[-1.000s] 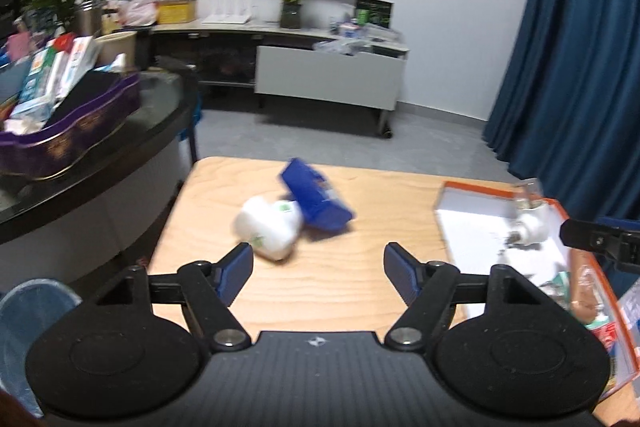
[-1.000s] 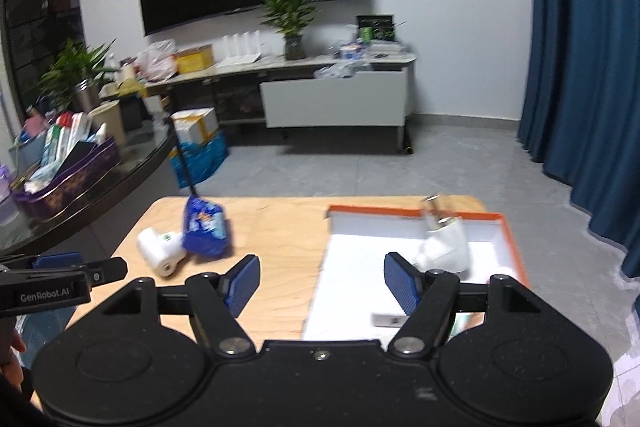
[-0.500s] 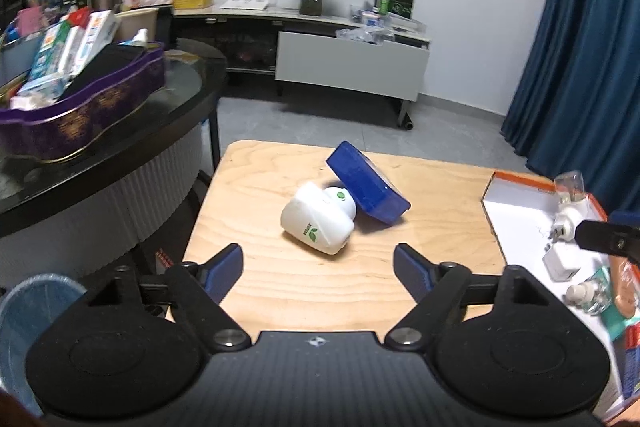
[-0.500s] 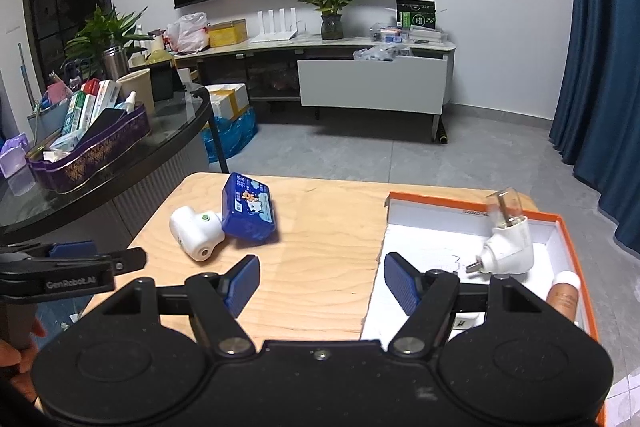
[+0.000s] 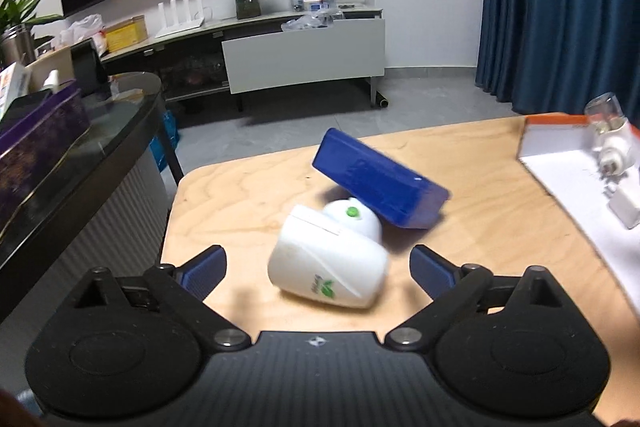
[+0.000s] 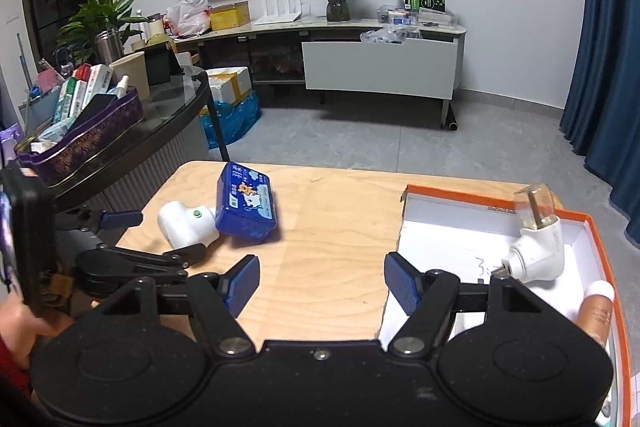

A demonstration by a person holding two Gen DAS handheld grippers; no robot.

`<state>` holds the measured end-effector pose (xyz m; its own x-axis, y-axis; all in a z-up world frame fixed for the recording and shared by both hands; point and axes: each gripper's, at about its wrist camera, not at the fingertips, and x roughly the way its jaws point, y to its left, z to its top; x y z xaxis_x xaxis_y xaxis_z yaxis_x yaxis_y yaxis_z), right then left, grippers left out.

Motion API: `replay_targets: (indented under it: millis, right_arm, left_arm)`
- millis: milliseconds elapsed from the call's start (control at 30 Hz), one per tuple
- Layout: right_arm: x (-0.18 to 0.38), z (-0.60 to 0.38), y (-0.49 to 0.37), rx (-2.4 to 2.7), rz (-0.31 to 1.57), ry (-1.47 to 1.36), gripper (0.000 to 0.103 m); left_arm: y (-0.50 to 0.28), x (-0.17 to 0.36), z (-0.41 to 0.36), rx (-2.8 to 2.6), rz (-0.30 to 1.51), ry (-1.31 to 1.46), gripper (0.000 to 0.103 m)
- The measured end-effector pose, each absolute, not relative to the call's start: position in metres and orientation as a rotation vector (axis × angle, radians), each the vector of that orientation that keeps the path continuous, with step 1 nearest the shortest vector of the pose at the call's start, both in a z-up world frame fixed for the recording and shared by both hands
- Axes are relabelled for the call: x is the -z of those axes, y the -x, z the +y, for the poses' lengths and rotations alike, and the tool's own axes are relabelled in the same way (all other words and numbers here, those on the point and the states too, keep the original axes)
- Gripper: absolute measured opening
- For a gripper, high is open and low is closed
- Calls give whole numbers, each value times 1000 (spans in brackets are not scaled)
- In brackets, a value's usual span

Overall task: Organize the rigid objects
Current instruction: 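Grasp the white diffuser with left tool while right tool grasps the blue tin box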

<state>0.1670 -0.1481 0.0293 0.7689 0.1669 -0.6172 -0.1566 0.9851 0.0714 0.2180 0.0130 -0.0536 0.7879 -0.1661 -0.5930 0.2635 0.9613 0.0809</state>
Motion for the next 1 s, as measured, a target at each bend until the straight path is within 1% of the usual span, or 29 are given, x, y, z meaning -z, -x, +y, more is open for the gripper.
replay_targets:
  millis: [33,100,133,167,233,400,633,833,1000]
  right_arm:
    - [-27,-147,-171,-178,675,-18,82]
    - [-24,-146,-179,-183,684,-24,82]
    - [-21,-145,-183,-185,688,-31,82]
    - [-19,-144,-187,-186,690,-36,82]
    - [-16,-141,-195,-195,699,-41,82]
    - [-9,-131,-216,-262,731,-84,82]
    - [1,-108,-264,-391,800,-153,84]
    - [20,-66,-301,-437,861,-7,85]
    - [35,-38,-317,-410,872,79,85]
  left_arm:
    - [-221,55,13,244,618,-162,101]
    - [-228,59,14,258,614,-163,96]
    - [-231,61,14,273,618,-160,89]
    - [-232,62,15,291,625,-154,78]
    - [-234,65,15,326,643,-146,67]
    - [-222,62,18,292,662,-106,66]
    - [-182,40,41,196,667,-15,66]
    - [-168,22,55,103,626,60,66]
    - [-169,15,56,72,600,77,66]
